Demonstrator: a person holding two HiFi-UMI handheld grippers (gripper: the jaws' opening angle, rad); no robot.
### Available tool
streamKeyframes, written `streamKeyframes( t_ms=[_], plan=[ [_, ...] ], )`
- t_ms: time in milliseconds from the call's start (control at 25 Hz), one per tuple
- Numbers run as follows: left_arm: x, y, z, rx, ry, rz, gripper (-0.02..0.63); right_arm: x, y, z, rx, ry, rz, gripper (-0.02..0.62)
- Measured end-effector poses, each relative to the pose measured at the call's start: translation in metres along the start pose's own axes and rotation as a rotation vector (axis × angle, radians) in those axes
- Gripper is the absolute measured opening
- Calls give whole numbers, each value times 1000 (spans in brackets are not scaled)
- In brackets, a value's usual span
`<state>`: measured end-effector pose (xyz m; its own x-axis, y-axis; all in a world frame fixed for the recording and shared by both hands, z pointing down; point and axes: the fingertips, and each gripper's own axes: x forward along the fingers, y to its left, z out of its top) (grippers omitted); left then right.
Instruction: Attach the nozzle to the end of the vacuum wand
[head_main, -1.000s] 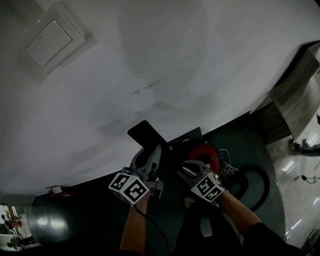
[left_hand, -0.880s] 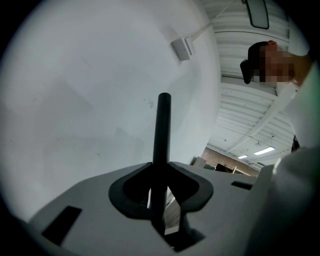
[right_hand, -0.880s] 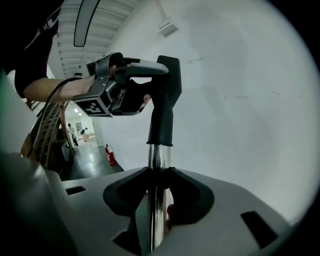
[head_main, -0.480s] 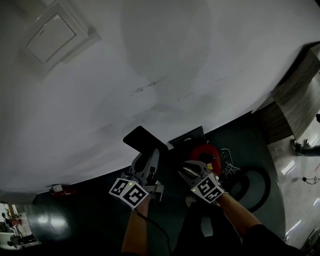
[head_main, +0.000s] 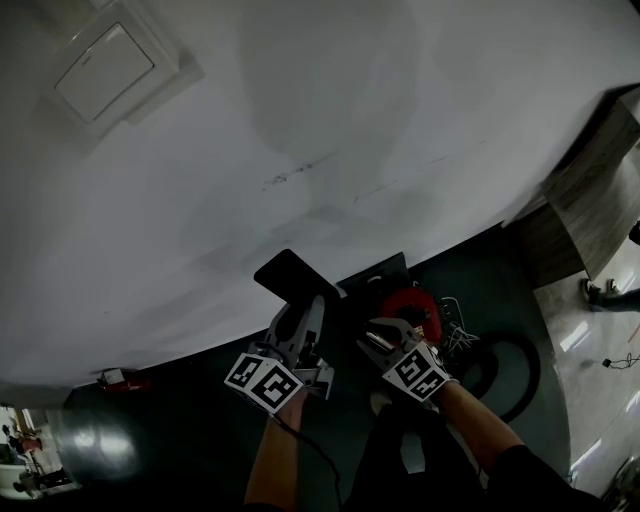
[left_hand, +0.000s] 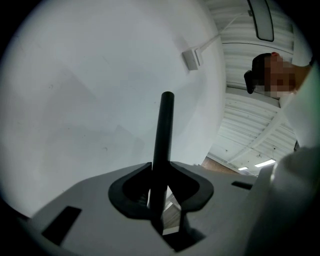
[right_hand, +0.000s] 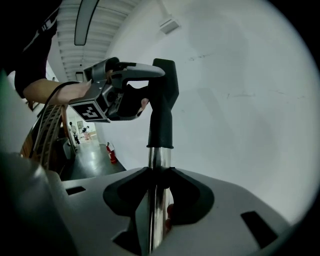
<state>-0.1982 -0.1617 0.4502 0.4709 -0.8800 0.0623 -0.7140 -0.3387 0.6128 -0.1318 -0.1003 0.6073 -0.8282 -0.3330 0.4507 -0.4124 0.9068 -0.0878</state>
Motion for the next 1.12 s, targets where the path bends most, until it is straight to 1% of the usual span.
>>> streamKeyframes(
  t_ms=[80, 360, 560, 840, 1000, 1120],
  plan=[
    [0, 4, -1, -3, 9, 2, 94, 1, 1, -1, 6, 5, 0, 144],
    [-5, 8, 0, 29, 14, 15, 93, 6, 3, -2, 14, -8, 17, 144],
    [-3, 11, 6, 52, -2, 22, 94, 8, 2, 4, 15, -16, 28, 145],
    [-13, 13, 18, 93, -22, 57, 107, 13, 4, 1, 0, 11, 51, 146],
    [-27, 20, 14, 82, -30, 89, 110, 18, 15, -2, -30, 23, 66, 146],
    [-32, 25, 9, 83, -14, 97, 110, 20, 16, -2, -29, 24, 62, 146]
  ],
)
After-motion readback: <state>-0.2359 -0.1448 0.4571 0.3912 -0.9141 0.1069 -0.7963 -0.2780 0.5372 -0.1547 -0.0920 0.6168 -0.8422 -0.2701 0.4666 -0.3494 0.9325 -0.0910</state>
